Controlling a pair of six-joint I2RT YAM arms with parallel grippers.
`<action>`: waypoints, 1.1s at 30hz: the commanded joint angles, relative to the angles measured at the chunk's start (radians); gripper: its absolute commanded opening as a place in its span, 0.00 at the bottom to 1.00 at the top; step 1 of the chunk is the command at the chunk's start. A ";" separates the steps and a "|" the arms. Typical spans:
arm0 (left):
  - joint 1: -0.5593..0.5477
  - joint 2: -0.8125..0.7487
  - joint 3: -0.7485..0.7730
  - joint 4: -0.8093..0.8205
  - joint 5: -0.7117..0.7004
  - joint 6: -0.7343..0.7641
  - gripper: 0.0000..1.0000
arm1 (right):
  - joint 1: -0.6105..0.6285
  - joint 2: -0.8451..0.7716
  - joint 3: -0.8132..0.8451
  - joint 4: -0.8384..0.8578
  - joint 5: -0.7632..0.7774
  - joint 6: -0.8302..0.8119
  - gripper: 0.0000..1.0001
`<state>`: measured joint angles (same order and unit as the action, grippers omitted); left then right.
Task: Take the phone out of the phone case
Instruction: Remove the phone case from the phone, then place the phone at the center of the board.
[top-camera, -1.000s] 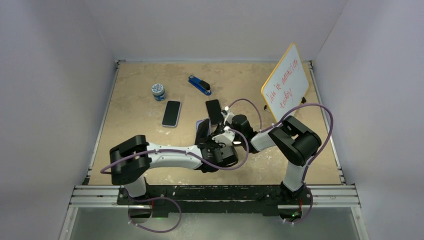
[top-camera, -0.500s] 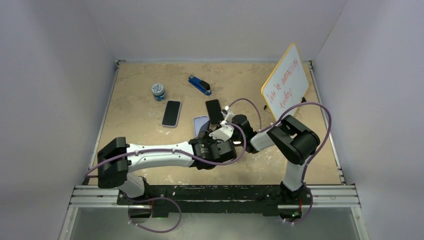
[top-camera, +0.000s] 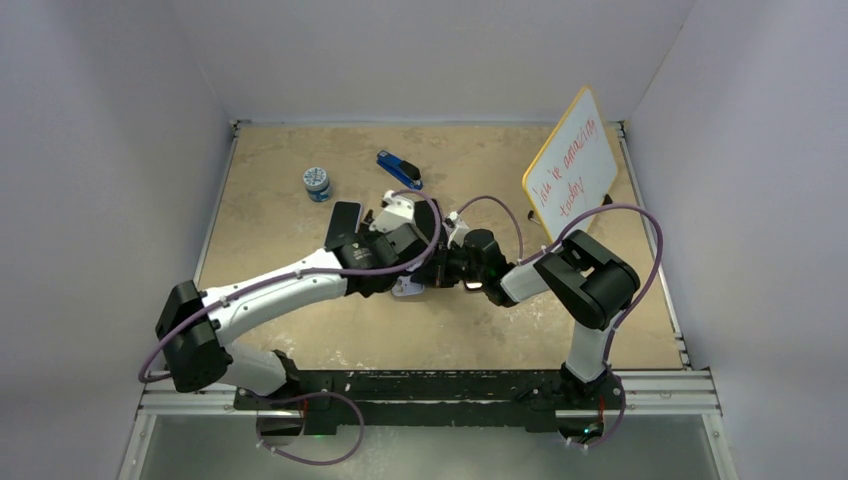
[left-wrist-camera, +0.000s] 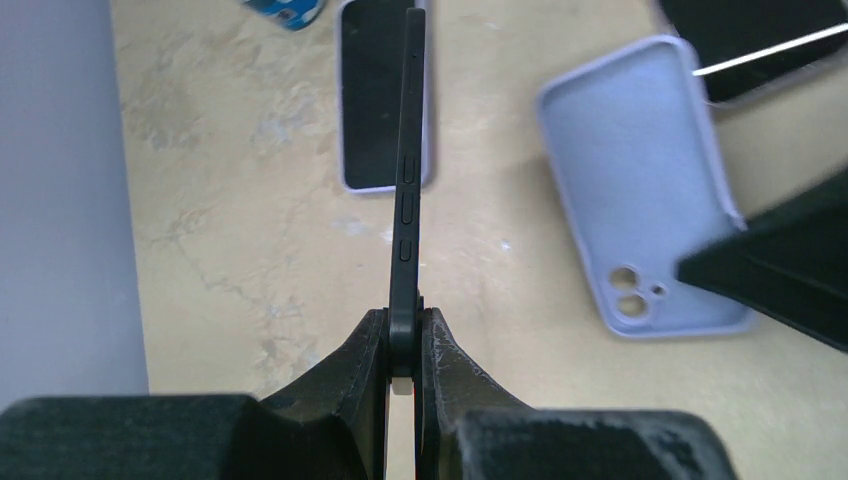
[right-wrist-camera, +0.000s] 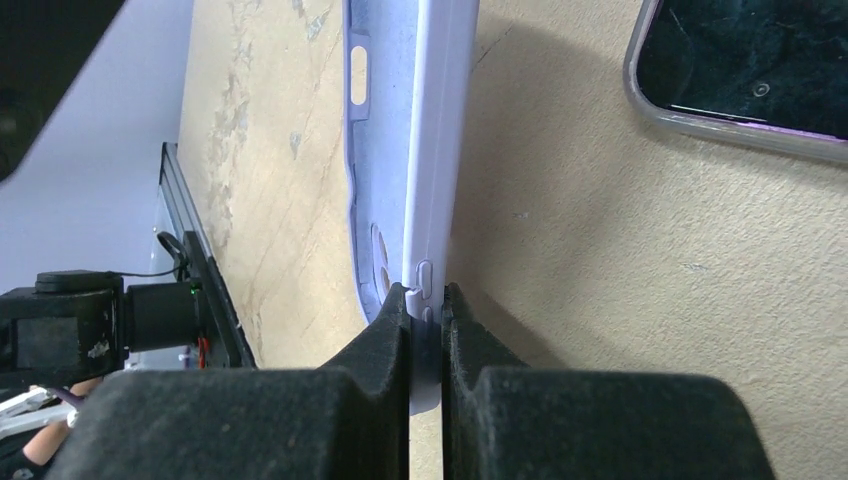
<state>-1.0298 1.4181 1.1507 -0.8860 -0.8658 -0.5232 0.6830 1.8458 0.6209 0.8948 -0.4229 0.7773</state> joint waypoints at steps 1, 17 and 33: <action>0.139 -0.058 -0.022 0.006 0.003 0.020 0.00 | -0.003 -0.026 0.016 0.021 0.013 -0.019 0.00; 0.685 0.115 0.003 0.109 0.034 0.199 0.00 | -0.002 -0.070 0.013 0.000 0.006 -0.051 0.00; 0.858 0.543 0.261 0.111 0.043 0.255 0.00 | -0.003 -0.071 0.021 0.012 -0.028 -0.059 0.00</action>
<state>-0.1833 1.8759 1.3243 -0.7868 -0.8467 -0.2905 0.6823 1.8042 0.6209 0.8730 -0.4217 0.7395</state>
